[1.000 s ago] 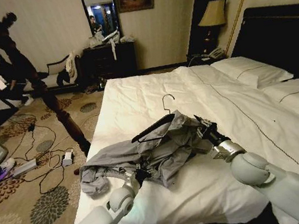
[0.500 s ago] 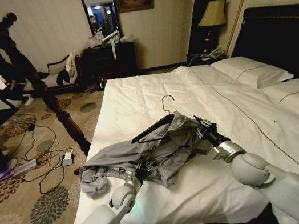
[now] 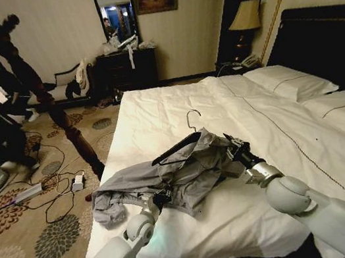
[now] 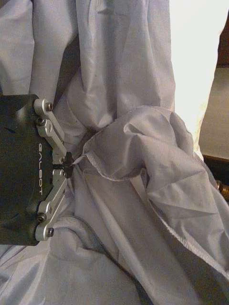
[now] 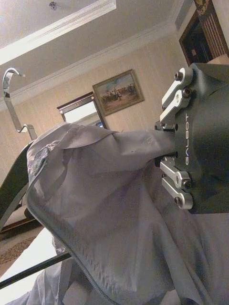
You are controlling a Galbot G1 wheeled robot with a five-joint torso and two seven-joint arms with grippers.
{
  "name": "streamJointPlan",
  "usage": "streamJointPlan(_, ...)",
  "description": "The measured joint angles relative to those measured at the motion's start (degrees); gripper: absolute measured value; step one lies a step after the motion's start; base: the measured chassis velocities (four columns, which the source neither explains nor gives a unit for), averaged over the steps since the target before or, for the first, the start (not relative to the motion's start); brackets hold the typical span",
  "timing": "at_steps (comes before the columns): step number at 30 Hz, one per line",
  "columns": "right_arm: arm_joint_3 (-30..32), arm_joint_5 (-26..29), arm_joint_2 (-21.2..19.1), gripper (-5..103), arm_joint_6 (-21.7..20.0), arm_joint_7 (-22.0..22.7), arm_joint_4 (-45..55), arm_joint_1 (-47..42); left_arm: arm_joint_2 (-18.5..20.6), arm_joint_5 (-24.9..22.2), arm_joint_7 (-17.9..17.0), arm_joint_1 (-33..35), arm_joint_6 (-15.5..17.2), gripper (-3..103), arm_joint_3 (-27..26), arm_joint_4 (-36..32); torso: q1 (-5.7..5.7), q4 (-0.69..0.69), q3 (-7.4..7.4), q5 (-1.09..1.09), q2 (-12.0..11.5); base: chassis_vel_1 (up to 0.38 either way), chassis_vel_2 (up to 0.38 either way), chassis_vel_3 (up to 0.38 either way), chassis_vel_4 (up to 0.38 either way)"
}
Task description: Pick up the clothes from the bed and hang them on the clothes hanger.
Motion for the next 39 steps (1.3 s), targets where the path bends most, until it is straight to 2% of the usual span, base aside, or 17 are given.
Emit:
streamJointPlan(8, 0.00, -0.07, 0.13, 18, 0.00, -0.03, 0.04, 0.01, 0.29, -0.15, 0.14, 0.70, -0.49, 0, -2.51, -1.22, 0.00, 0.00, 0.00, -0.02, 0.00, 0.000, 0.000, 0.000, 0.000)
streamJointPlan(10, 0.27, 0.18, 0.15, 18, 0.05, 0.03, -0.12, 0.09, 1.88, -1.52, 0.11, 0.93, -0.44, 0, -4.78, -3.78, 0.00, 0.00, 0.00, 0.00, 0.00, 0.000, 0.000, 0.000, 0.000)
streamJointPlan(12, 0.60, 0.63, 0.16, 18, 0.14, 0.13, -0.41, 0.34, 5.13, -3.70, 0.14, 1.07, -0.08, 0, -7.22, -7.65, 0.00, 0.00, 0.00, -0.02, 0.00, 0.000, 0.000, 0.000, 0.000)
streamJointPlan(13, 0.60, 0.63, 0.16, 18, 0.14, 0.13, -0.41, 0.34, 5.13, -3.70, 0.14, 1.07, -0.08, 0, -7.22, -7.65, 0.00, 0.00, 0.00, -0.02, 0.00, 0.000, 0.000, 0.000, 0.000)
streamJointPlan(17, 1.03, 0.94, 0.28, 18, 0.80, 0.30, -1.25, 0.86, 12.02, -7.64, 0.46, 1.39, 0.40, 0, -12.15, -12.55, 0.00, 0.02, 0.00, 0.00, 0.00, 0.000, 0.000, 0.000, 0.000)
streamJointPlan(18, 1.03, 0.94, 0.28, 18, 0.80, 0.30, -1.25, 0.86, 12.02, -7.64, 0.46, 1.39, 0.40, 0, -12.15, -12.55, 0.00, 0.02, 0.00, 0.00, 0.00, 0.000, 0.000, 0.000, 0.000)
streamJointPlan(21, 1.47, 0.96, 0.10, 18, 1.36, 0.33, -1.43, 0.78, 16.49, -9.43, 1.03, 2.44, 0.38, 0, -14.97, -14.45, 0.00, 0.00, 0.00, 0.00, 0.00, 0.000, 0.000, 0.000, 0.000)
streamJointPlan(26, 1.87, 0.88, -0.44, 18, 1.83, 0.43, -1.44, 0.41, 19.34, -10.28, 1.31, 4.05, 0.33, 0, -17.03, -16.07, 0.00, 0.00, 0.00, -0.01, 0.00, 0.000, 0.000, 0.000, 0.000)
streamJointPlan(34, 1.91, 1.36, -0.81, 18, 1.48, 0.55, -0.97, 1.08, 19.93, -9.91, 1.15, 5.23, 0.43, 0, -16.93, -17.24, 0.00, 0.00, 0.00, -0.01, 0.00, 0.000, 0.000, 0.000, 0.000)
streamJointPlan(35, 1.97, 1.50, -0.97, 18, 1.31, 0.57, -0.75, 1.06, 19.74, -9.44, 1.12, 5.66, 0.48, -3, -16.75, -17.29, 0.00, 0.00, 0.00, 0.00, 0.00, 0.000, 0.000, 0.000, 0.000)
streamJointPlan(37, 2.36, 1.60, -1.29, 18, 1.22, 0.72, -0.60, 0.75, 19.44, -8.92, 1.00, 6.26, 0.50, 4, -16.68, -17.33, 0.00, 0.00, 0.00, -0.01, 0.00, 0.000, 0.000, 0.000, 0.000)
streamJointPlan(38, 2.36, 1.60, -1.29, 18, 1.22, 0.72, -0.60, 0.75, 19.44, -8.92, 1.00, 6.26, 0.50, 4, -16.68, -17.33, 0.00, 0.00, 0.00, -0.01, 0.00, 0.000, 0.000, 0.000, 0.000)
streamJointPlan(39, 2.56, 1.62, -1.46, 18, 1.22, 0.77, -0.55, 0.48, 19.39, -8.85, 0.98, 6.52, 0.53, 10, -16.72, -17.48, 0.00, 0.00, 0.00, -0.01, 0.00, 0.000, 0.000, 0.000, 0.000)
